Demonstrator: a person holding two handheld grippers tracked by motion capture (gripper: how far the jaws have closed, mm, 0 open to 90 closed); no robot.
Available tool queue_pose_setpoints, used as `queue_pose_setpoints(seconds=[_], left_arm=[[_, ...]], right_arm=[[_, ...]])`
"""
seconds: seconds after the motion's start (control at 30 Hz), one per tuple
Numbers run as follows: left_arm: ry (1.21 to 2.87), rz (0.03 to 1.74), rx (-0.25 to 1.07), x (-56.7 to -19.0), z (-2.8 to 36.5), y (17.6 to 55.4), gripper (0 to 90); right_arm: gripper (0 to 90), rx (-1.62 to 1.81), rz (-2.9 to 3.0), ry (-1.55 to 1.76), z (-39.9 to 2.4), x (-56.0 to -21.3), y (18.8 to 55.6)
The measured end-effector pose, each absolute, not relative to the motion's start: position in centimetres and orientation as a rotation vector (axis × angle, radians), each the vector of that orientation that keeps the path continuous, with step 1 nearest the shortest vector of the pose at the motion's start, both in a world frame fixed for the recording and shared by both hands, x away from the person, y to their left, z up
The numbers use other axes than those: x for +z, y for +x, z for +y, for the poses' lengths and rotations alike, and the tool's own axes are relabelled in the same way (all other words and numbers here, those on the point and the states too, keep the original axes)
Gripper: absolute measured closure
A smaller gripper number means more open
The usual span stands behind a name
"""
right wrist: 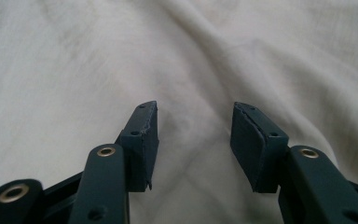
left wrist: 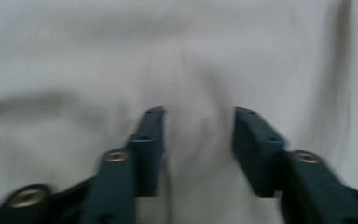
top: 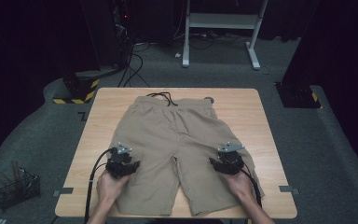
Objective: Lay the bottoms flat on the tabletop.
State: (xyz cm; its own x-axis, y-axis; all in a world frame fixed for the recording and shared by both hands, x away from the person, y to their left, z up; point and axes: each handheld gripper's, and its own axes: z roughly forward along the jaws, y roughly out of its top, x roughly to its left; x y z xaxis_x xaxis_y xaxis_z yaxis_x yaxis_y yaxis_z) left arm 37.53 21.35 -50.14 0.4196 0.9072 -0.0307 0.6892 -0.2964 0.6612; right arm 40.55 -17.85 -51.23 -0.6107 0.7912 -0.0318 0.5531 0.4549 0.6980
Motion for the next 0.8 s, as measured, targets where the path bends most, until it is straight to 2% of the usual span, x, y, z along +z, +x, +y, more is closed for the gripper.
queue_pose_setpoints(seconds=[0.17,0.23,0.43,0.47,0.57,0.73,0.8], left_arm=[[2.04,1.382,0.465,-50.7,20.1,39.9,40.3],[2.036,1.404,0.477,-51.2,19.8,40.9,39.7],[2.007,1.395,0.488,-51.5,19.9,41.0,38.9],[2.013,1.384,0.499,-51.6,19.9,41.0,38.9],[2.009,1.377,0.518,-51.7,19.7,40.9,37.9],[2.029,1.348,0.553,-51.9,19.1,40.5,35.3],[2.023,1.338,0.55,-52.0,18.6,40.4,35.2]], right_arm=[[51.9,1.034,2.268,1.173,-17.9,-49.9,42.7],[52.9,1.023,2.218,1.236,-18.0,-49.6,45.1],[57.7,0.919,2.202,1.296,-18.4,-50.5,48.0],[62.4,0.856,2.242,1.328,-18.5,-51.2,48.6],[74.3,0.857,2.266,1.303,-19.5,-51.2,48.1],[80.3,0.86,2.283,1.274,-20.9,-51.2,45.6],[82.9,0.838,2.337,1.211,-20.9,-51.1,43.4]])
